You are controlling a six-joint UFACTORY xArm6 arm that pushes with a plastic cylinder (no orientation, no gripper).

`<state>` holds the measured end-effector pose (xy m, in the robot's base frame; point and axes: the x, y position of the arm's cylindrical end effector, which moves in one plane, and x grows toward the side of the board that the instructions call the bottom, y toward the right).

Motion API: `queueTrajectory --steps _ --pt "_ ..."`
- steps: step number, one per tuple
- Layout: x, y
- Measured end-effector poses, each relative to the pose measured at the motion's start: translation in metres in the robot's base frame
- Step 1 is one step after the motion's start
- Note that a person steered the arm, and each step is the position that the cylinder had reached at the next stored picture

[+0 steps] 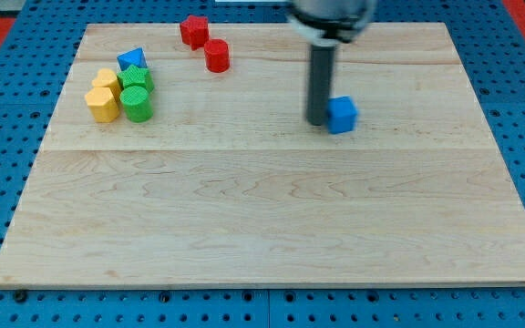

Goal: Move the red star above the blue cube

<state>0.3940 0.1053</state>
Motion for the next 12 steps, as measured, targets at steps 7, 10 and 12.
queueTrajectory --steps 7,10,12 --pt "-0.103 -0.111" --pt "-0.2 -0.189" --pt "-0.179 -0.303"
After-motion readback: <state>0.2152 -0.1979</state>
